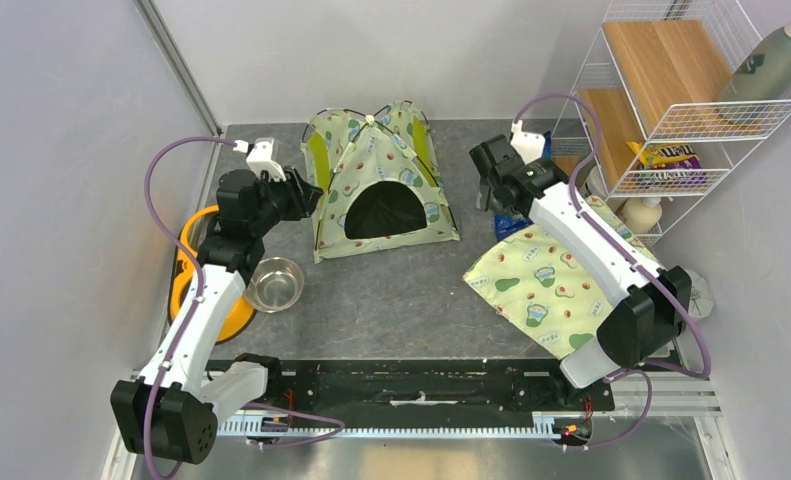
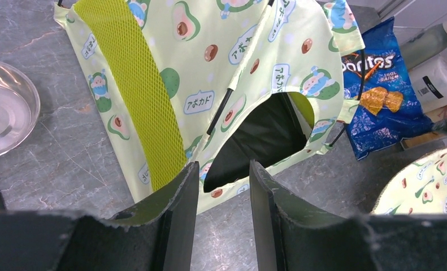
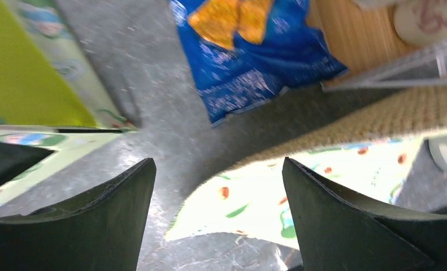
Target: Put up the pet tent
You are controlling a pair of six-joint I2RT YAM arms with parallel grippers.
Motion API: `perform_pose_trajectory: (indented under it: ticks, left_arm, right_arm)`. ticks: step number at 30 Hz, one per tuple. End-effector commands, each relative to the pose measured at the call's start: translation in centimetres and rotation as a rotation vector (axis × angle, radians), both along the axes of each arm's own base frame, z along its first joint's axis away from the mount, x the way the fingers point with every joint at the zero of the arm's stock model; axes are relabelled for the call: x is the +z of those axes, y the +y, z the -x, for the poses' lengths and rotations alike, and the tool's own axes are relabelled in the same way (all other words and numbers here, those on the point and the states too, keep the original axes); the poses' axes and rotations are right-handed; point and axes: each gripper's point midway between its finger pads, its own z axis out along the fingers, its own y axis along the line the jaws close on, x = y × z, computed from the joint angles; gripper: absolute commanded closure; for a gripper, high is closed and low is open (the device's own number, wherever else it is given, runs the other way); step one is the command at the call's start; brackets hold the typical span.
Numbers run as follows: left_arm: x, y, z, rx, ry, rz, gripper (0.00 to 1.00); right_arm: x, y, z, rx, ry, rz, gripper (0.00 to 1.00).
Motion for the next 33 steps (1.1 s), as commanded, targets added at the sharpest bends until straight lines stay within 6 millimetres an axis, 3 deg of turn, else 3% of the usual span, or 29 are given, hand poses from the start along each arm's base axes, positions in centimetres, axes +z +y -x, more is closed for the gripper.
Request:
perform_pose_trajectory:
  ticks: [1,6,14,17,19,23,26,29,33]
  left_arm:
    - [2.2,-0.4,-0.5,-0.006,-0.053,0.051,0.55]
    - [2.3,-0.4,-0.4,-0.005,-0.054,0.055,0.55]
    - [2.4,-0.4,-0.3,-0.005,-0.059,0.053,0.55]
    - [2.4,-0.3,-0.3,-0.002,-0.062,0.046,0.55]
    - [2.4,-0.3,-0.3,-0.001,-0.064,0.044,0.55]
    - [2.4,-0.3,-0.2,0.0,-0.063,0.042,0.55]
    - [2.3,-0.7,-0.1,-0.027,-0.061,0.047,0.55]
    - [2.8,-2.3,0.5,-0.119,-0.071,0.067,0.55]
    - [3.3,-5.6,2.4,-0.316,-0.09,0.121,0.56]
  right_arm:
    - [-1.4,-2.8,2.3,-0.216,-0.018,0.017,0.1]
    - [-3.4,-4.4,3.2,-0.352,-0.031,0.05,0.1]
    - [-5.6,-5.2,1.6,-0.492,-0.095,0.072,0.1]
    - [-6.1,-5.4,1.6,-0.544,-0.116,0.061,0.14]
    - [-6.3,-5.6,1.9,-0.575,-0.127,0.058,0.24]
    - [-6.3,-5.9,2.5,-0.591,-0.135,0.049,0.73]
    - [-5.7,-5.8,2.7,-0.555,-0.137,0.068,1.0]
    - [-4.8,-4.2,2.8,-0.471,-0.131,0.035,1.0]
    - [-3.1,1.4,3.4,-0.251,-0.118,-0.058,1.0]
